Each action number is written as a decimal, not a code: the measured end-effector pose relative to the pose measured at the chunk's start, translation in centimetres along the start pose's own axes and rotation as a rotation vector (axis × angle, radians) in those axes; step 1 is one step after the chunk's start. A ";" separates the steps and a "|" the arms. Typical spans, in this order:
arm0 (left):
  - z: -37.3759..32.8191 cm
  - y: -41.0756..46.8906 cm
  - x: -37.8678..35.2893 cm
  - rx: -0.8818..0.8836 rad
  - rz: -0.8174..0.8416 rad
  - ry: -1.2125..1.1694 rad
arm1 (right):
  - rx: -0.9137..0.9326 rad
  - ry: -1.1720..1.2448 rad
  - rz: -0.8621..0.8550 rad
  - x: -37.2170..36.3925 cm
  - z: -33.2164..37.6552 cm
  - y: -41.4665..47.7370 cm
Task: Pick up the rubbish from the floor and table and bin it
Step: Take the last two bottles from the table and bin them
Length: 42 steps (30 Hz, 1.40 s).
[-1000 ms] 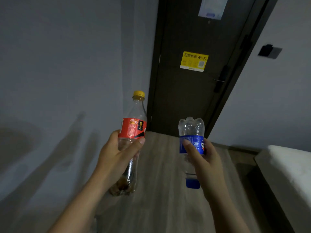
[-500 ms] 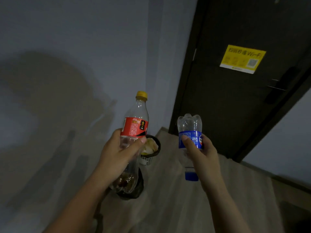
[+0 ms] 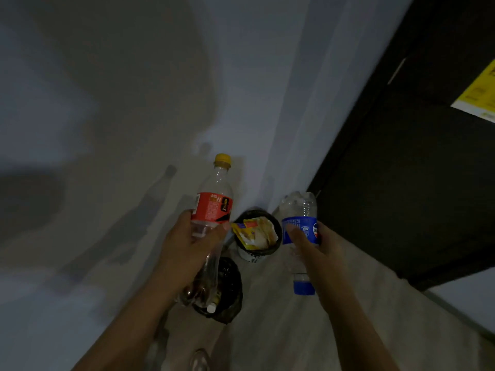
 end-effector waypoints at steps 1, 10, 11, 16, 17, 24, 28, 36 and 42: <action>0.4 1.4 0.1 0.018 0.008 0.009 | -0.005 -0.007 0.013 -1.0 0.0 1.2; 5.5 9.1 -1.5 0.187 0.075 0.087 | -0.131 -0.086 0.120 -5.7 -3.1 8.9; 6.3 9.7 -1.8 0.207 0.075 0.100 | -0.147 -0.092 0.132 -6.0 -3.6 9.9; 10.1 12.4 -4.2 0.349 0.050 0.174 | -0.237 -0.125 0.227 -7.7 -7.3 15.0; 10.9 12.9 -4.8 0.379 0.059 0.204 | -0.268 -0.141 0.250 -8.0 -8.3 16.0; 19.4 15.5 -8.9 0.609 0.108 0.377 | -0.404 -0.244 0.333 -8.9 -16.4 21.3; 26.7 15.8 -10.7 0.683 0.122 0.418 | -0.500 -0.289 0.361 -9.0 -23.2 22.9; 42.0 15.3 -14.0 0.918 0.149 0.251 | -0.603 -0.453 0.355 -9.3 -35.8 24.3; 50.2 16.6 -15.3 1.049 0.104 0.216 | -0.605 -0.524 0.351 -11.1 -43.5 25.4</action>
Point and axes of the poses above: each hand's wrist, its own y-axis towards the middle knuckle, its own x-axis out of the back of the hand, z = x × y, the point moved 6 cm from there along y, towards the middle knuckle
